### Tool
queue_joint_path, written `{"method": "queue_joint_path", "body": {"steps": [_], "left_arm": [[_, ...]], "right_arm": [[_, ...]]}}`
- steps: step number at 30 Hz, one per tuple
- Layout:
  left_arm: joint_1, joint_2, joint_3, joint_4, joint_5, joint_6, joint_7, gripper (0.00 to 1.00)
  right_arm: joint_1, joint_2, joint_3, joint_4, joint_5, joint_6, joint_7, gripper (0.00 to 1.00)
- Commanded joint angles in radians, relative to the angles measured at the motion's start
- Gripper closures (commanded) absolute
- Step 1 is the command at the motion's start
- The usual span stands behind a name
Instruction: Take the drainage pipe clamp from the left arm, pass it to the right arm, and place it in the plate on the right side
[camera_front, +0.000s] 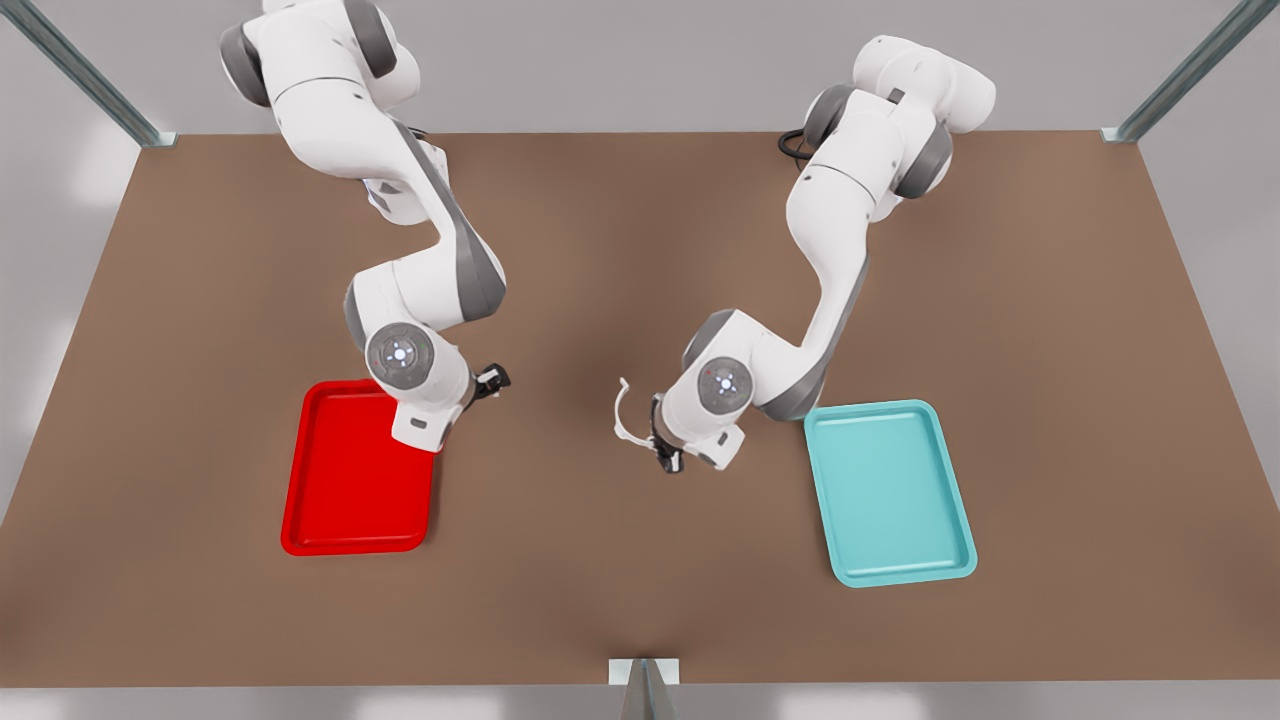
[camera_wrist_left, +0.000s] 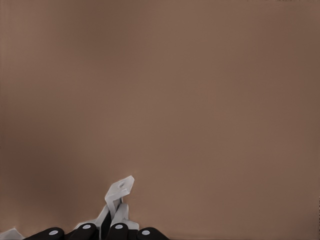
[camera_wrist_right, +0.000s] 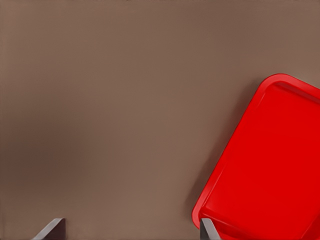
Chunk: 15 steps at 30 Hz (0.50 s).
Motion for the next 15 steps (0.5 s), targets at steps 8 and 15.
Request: {"method": "queue_joint_path", "body": {"steps": [8,15], "left_arm": [[-0.03,0.017,0.004,0.016,-0.015,0.068,-0.497,0.79],[-0.03,0.016,0.005,0.015,-0.016,0.063,-0.29,0.79]], "right_arm": [[0.113,0.05,0.019,0.002,0.043,0.166,0.111,0.0],[0.188,0.092,0.02,0.01,0.118,0.262,0.114,0.0]]}}
